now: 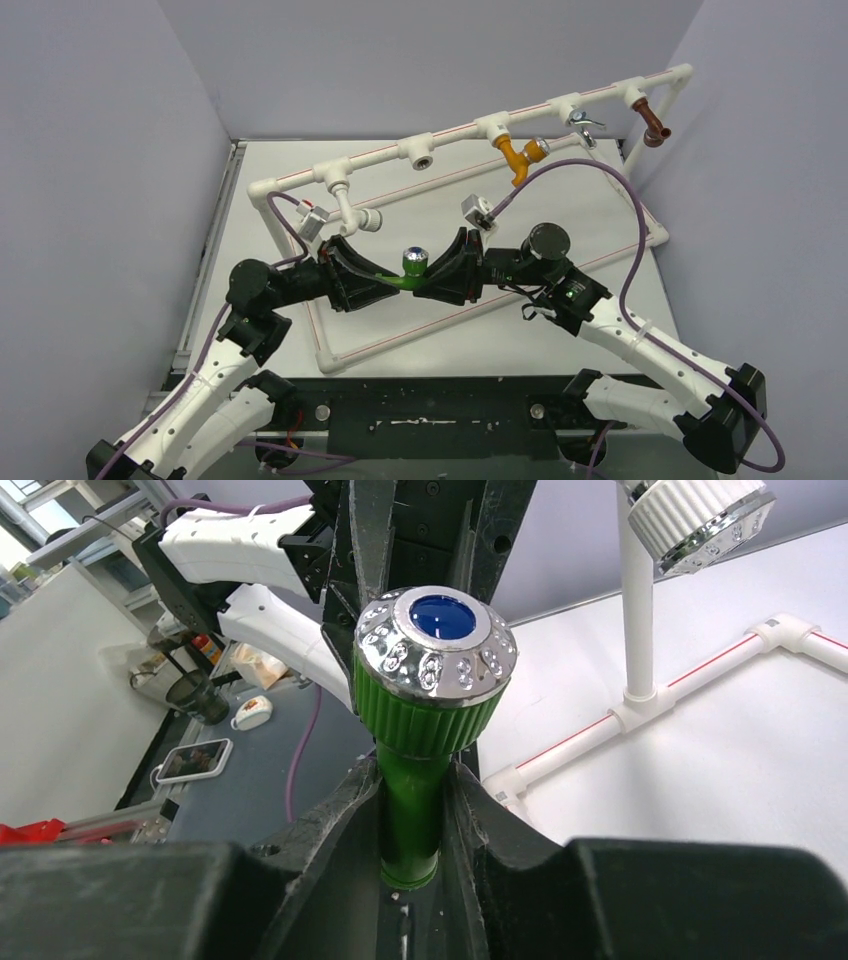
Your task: Install the water faucets
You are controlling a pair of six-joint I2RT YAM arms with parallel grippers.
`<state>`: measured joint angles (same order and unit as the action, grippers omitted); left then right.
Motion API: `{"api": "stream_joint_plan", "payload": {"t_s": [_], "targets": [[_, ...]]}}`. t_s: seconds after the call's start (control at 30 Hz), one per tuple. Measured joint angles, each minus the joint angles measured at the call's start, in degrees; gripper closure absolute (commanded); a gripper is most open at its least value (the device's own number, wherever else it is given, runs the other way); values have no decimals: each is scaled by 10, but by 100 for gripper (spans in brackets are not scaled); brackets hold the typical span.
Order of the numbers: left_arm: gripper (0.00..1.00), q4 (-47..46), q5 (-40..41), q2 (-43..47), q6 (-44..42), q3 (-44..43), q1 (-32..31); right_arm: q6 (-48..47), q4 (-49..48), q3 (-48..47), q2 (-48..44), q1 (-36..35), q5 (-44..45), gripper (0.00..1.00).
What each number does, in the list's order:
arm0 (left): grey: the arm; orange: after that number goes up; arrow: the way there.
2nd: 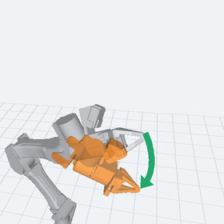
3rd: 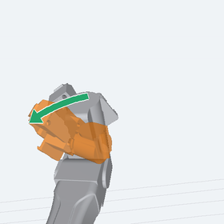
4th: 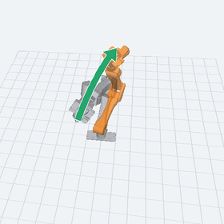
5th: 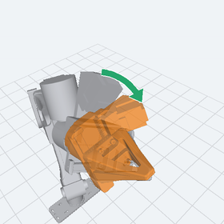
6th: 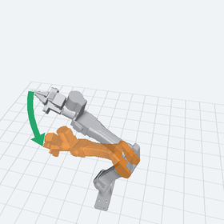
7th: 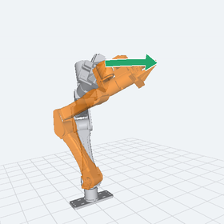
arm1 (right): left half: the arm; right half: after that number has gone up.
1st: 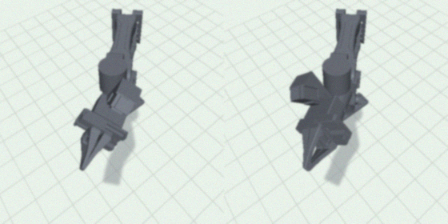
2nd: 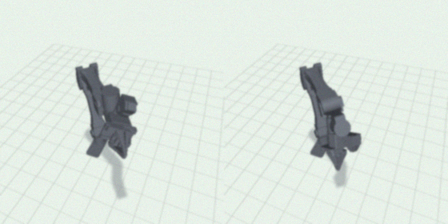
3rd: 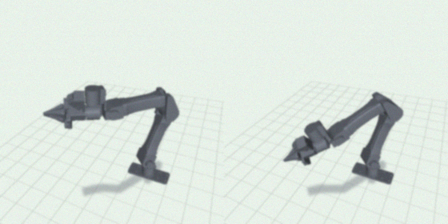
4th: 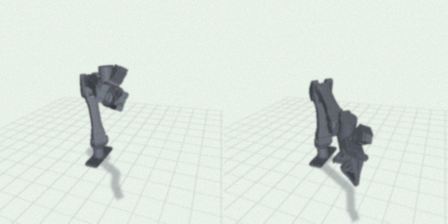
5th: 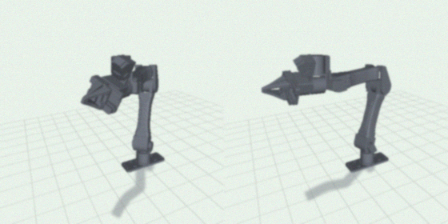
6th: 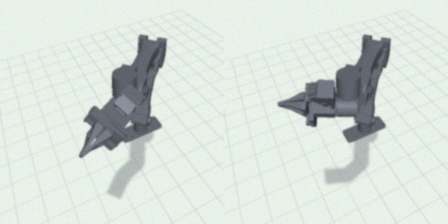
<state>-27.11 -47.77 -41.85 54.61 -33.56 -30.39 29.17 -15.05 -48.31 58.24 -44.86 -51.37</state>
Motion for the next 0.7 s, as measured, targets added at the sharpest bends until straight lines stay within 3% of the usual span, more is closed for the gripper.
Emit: {"api": "stream_joint_plan", "payload": {"t_s": [0.03, 0.17, 0.27, 0.47, 0.7], "targets": [[90, 0, 0, 0, 0, 0, 1, -2, 2, 0, -1, -1, 2, 100], [42, 3, 1, -2, -8, 0, 1, -13, 16, -2, -6, -3, 12, 100], [27, 21, 7, -2, -19, -2, 1, -27, 30, -7, -6, -7, 19, 100], [15, 97, 24, -5, -58, -28, 0, -60, 86, -27, -18, -10, 46, 100], [13, 241, 33, -4, -132, -127, 2, -120, 200, -92, -38, -10, 110, 100]]}}
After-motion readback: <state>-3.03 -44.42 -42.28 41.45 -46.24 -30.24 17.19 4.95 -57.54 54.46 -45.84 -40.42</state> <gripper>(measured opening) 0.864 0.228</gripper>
